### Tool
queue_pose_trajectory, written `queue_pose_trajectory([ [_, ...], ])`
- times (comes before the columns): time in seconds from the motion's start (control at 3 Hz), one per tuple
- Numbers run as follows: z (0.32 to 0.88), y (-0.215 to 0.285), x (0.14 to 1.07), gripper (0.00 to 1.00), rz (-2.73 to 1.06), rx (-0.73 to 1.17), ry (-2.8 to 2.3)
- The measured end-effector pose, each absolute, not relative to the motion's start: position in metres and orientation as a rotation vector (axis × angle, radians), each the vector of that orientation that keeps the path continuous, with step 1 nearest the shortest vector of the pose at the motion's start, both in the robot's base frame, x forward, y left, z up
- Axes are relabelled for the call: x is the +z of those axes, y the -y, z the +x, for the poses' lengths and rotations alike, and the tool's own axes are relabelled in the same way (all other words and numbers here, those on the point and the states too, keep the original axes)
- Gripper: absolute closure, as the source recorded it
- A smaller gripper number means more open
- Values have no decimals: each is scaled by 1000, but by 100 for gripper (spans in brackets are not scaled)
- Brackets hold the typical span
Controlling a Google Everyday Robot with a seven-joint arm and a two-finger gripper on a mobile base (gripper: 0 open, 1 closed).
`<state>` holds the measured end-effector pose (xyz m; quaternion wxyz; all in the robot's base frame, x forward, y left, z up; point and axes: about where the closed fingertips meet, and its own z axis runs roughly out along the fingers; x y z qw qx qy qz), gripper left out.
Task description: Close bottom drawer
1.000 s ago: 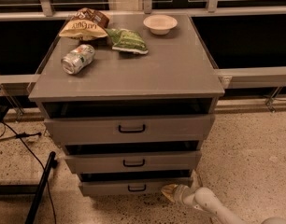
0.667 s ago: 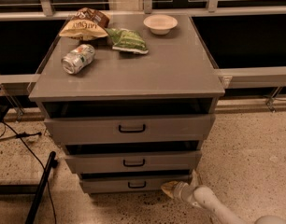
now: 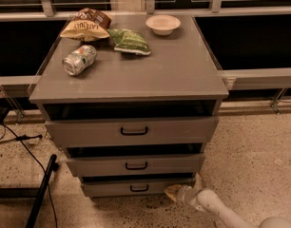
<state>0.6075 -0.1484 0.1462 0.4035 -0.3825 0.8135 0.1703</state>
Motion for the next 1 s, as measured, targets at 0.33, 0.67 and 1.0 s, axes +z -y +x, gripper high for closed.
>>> queue_pose_trajectory([
  [0.33, 588, 161, 155, 100, -962, 457, -2109],
  [0.67, 547, 171, 167, 100, -985, 559, -2202],
  [1.0, 506, 175, 181, 100, -990, 743, -2280],
])
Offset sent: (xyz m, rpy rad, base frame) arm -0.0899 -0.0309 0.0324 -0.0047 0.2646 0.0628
